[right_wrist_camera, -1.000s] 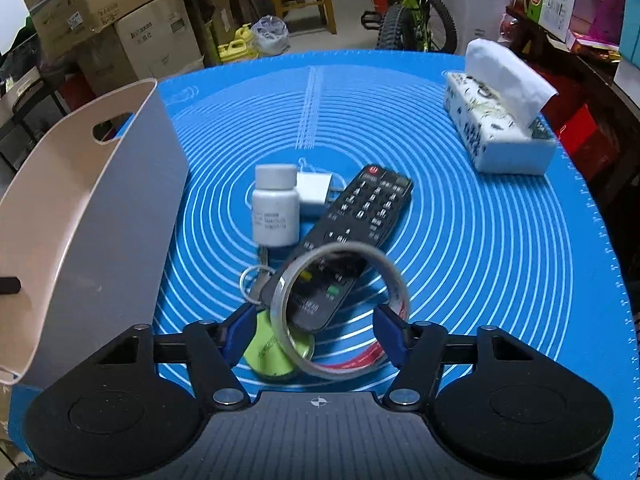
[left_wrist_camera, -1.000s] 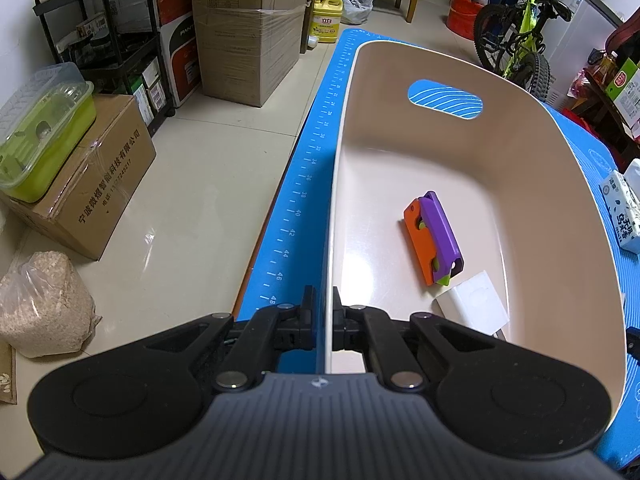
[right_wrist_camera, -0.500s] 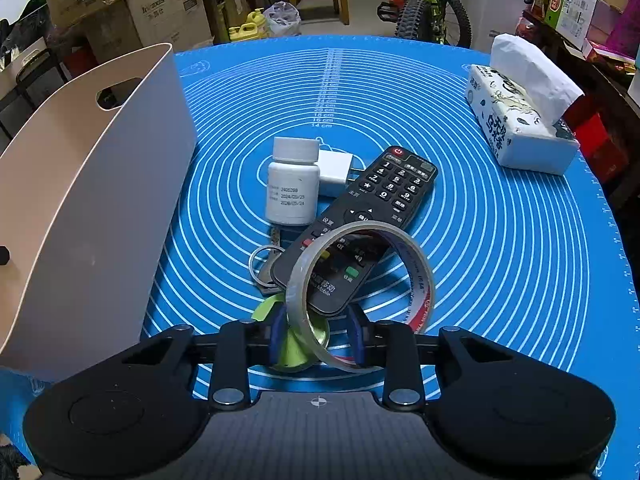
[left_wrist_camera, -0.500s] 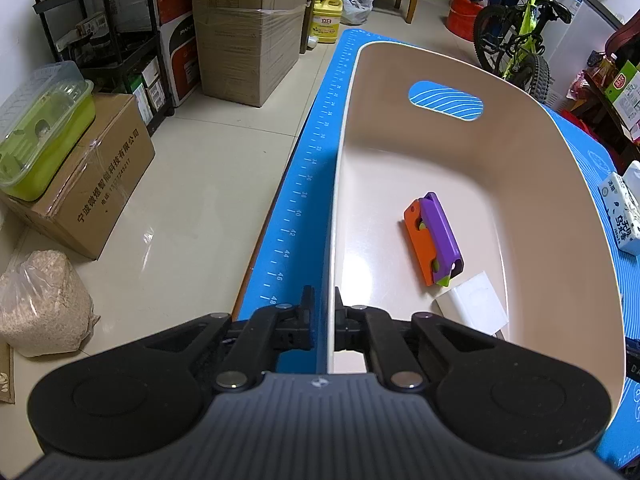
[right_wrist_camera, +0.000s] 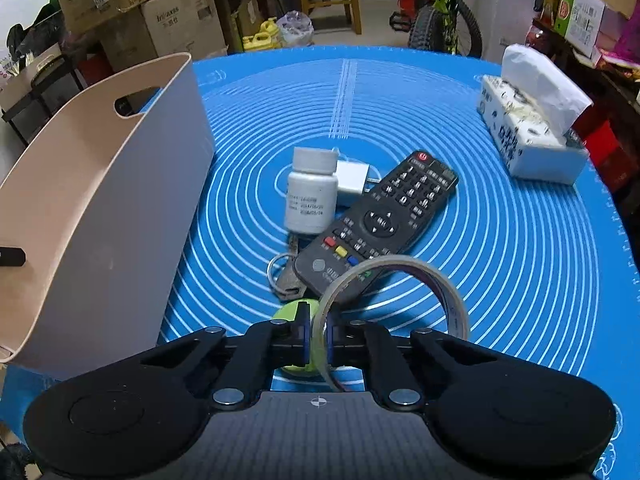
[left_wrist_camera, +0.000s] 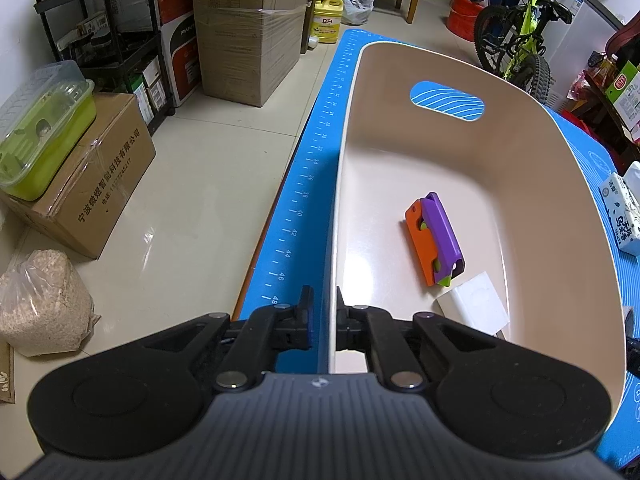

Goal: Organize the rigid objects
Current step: 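Move the right tool back and grasp the clear tape roll, then carry the tape roll into the basket and open the right gripper, then move the right tool back and grasp the green round tin, then carry the green tin into the basket and open the right gripper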

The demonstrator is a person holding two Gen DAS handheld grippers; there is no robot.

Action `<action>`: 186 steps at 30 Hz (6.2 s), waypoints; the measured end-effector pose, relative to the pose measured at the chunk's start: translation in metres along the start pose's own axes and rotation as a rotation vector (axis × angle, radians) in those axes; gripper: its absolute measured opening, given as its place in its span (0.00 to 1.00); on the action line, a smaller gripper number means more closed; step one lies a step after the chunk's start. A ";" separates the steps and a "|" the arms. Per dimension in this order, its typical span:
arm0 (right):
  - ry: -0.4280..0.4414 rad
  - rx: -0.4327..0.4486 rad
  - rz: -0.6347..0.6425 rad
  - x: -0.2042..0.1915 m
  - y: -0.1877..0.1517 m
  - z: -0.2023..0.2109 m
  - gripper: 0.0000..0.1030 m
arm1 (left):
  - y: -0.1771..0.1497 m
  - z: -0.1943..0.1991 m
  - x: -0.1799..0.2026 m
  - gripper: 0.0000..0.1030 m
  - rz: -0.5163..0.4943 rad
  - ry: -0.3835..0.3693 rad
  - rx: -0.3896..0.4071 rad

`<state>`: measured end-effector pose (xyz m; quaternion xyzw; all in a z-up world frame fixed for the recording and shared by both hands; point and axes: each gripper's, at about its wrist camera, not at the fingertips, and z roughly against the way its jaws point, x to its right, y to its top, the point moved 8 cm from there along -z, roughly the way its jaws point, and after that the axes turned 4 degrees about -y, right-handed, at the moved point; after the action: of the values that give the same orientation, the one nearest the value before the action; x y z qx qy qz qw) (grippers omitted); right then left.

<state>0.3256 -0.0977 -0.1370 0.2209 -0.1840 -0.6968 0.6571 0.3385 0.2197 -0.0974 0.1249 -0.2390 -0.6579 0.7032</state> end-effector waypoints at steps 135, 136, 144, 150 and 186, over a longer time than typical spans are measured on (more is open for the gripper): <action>-0.038 -0.073 0.069 -0.013 -0.013 -0.034 0.71 | 0.000 0.000 0.001 0.11 -0.012 0.005 -0.002; -0.041 -0.073 0.076 -0.014 -0.012 -0.034 0.69 | 0.000 0.000 0.001 0.11 -0.013 0.004 -0.002; -0.057 -0.055 0.147 -0.021 -0.014 -0.030 0.53 | 0.000 0.000 0.000 0.11 -0.014 0.002 -0.002; -0.065 -0.048 0.163 -0.024 -0.014 -0.021 0.53 | 0.000 -0.001 0.000 0.11 -0.015 0.003 -0.002; 0.155 0.273 0.211 -0.169 0.106 0.043 0.53 | 0.000 0.000 0.001 0.11 -0.021 0.008 -0.004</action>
<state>0.3967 0.0622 -0.0319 0.3407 -0.2478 -0.5736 0.7025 0.3386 0.2186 -0.0977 0.1288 -0.2336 -0.6651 0.6975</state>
